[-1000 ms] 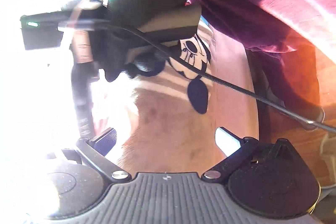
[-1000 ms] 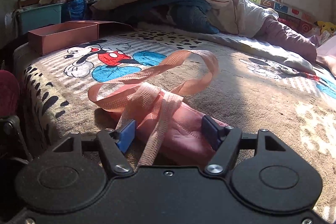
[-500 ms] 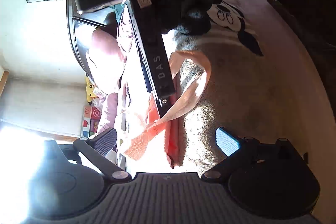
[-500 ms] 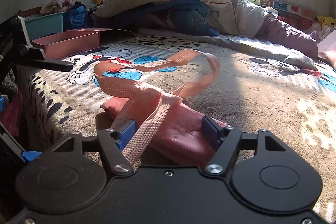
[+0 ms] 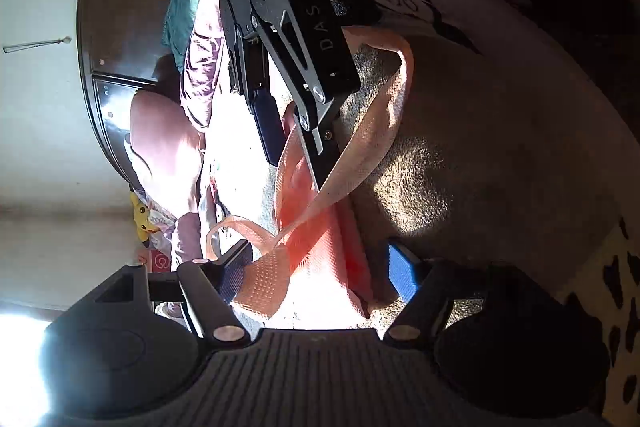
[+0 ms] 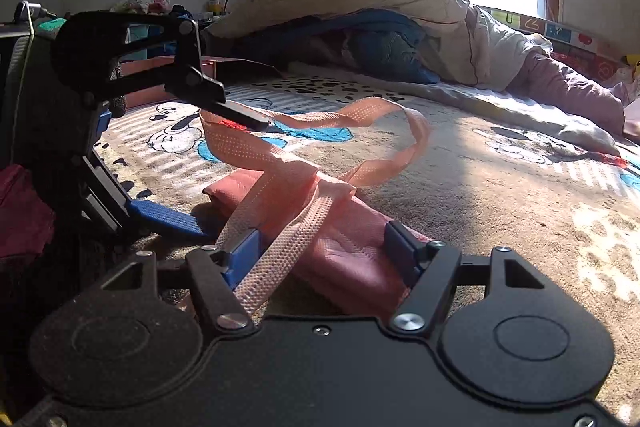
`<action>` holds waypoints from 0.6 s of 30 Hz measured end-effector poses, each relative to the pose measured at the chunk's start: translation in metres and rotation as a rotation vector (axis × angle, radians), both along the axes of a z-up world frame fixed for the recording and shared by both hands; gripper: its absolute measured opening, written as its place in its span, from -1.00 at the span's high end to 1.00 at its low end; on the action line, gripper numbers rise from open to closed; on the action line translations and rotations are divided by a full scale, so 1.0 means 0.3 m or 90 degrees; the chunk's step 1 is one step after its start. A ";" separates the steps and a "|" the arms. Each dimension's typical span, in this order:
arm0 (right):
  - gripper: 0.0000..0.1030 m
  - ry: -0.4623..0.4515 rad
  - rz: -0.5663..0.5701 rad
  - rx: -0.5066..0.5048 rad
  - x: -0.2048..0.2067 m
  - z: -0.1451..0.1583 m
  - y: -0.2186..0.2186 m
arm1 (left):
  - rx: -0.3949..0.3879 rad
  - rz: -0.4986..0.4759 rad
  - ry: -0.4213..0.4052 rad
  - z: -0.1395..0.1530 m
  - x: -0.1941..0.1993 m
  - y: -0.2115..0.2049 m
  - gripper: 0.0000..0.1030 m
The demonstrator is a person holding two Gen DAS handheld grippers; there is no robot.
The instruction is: Fold shopping bag
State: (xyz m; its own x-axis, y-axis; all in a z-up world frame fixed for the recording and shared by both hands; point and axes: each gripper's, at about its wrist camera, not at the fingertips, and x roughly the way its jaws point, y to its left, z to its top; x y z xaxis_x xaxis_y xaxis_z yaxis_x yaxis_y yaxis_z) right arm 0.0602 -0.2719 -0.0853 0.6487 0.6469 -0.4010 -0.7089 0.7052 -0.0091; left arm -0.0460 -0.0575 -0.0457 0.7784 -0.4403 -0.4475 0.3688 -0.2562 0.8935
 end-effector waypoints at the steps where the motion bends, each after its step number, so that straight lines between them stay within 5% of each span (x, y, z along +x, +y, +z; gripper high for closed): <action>1: -0.36 0.000 0.002 0.002 0.001 0.000 -0.002 | 0.014 -0.018 -0.005 -0.016 0.009 -0.010 -0.40; 13: -0.36 0.013 0.017 0.039 0.017 -0.006 -0.034 | 0.072 -0.083 -0.024 -0.076 0.124 -0.099 -0.38; 18: -0.36 0.018 0.023 0.055 0.017 -0.003 -0.056 | 0.126 -0.117 -0.011 -0.097 0.158 -0.128 -0.10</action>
